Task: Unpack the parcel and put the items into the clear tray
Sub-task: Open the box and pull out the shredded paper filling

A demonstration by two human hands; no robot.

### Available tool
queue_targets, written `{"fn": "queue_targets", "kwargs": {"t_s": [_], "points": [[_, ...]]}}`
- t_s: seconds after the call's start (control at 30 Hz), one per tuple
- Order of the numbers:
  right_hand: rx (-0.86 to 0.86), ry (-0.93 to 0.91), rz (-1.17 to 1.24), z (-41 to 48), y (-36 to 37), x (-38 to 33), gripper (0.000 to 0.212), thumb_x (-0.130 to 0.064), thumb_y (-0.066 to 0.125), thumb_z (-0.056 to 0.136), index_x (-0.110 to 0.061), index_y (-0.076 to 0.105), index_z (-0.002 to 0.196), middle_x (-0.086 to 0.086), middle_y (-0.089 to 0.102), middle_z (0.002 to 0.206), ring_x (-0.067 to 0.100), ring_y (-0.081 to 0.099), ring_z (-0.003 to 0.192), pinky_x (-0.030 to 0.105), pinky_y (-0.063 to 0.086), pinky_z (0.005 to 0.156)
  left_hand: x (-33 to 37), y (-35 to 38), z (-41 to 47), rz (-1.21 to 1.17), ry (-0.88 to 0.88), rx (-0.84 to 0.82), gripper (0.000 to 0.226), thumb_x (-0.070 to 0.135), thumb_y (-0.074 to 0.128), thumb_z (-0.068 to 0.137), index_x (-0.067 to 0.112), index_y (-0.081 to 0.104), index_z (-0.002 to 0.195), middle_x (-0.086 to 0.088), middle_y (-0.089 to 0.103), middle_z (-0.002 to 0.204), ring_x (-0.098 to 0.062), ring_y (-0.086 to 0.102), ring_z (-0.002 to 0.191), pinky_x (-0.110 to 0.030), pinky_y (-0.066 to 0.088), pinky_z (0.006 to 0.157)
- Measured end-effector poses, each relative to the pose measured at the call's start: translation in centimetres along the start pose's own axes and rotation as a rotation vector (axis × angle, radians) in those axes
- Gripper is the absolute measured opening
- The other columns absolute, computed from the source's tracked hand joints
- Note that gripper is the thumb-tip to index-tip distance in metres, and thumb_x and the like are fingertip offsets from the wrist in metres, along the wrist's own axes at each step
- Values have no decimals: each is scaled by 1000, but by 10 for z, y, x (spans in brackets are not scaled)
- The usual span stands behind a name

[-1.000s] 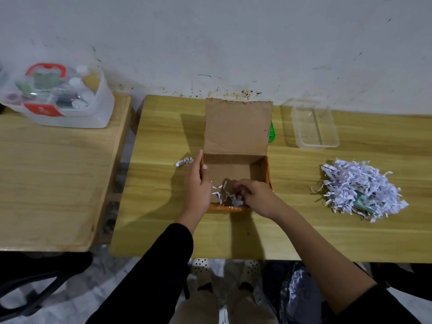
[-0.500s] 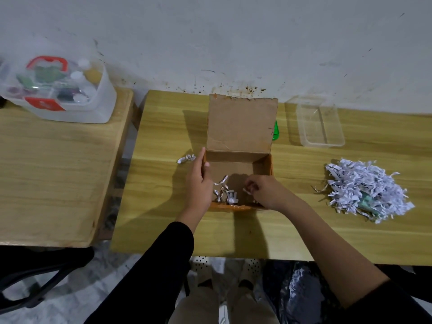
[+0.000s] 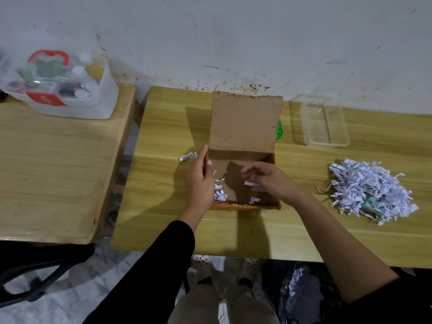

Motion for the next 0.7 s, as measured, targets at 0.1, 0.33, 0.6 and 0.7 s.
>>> {"fn": "queue_targets", "kwargs": {"t_s": [0.1, 0.33, 0.6, 0.7], "points": [[21, 42, -107, -2, -5, 9, 35, 9, 32, 88, -7, 57, 106, 8, 57, 102, 18, 54, 98, 26, 46, 69, -1, 0, 1, -18, -5, -2, 42, 17, 39, 99, 24, 38, 140, 20, 40, 127, 19, 36, 111, 5, 29, 83], [-113, 138, -439, 13, 14, 27, 30, 4, 37, 83, -15, 61, 84, 15, 57, 103, 30, 59, 94, 43, 50, 87, -1, 1, 0, -29, -9, 3, 42, 17, 39, 99, 23, 38, 140, 25, 43, 125, 22, 37, 111, -5, 30, 94], [-192, 23, 200, 13, 49, 7, 31, 15, 32, 90, -2, 56, 100, 6, 59, 82, 13, 57, 75, 14, 51, 62, -1, 0, 0, -7, 8, 15, 41, 17, 40, 99, 23, 39, 140, 7, 43, 140, 8, 35, 121, -12, 29, 98], [-66, -22, 261, 9, 34, 1, 29, 13, 32, 91, -3, 55, 102, 8, 59, 89, 13, 59, 78, 14, 53, 63, 0, 2, -1, 5, 20, 0, 42, 18, 39, 99, 24, 38, 140, 10, 41, 140, 6, 32, 124, -7, 29, 96]]}}
Point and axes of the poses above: each hand's wrist, its own z-axis towards the middle knuckle, its own y-axis out of the palm, x = y × z, the point moved 7 cm from there along z, towards the middle knuckle
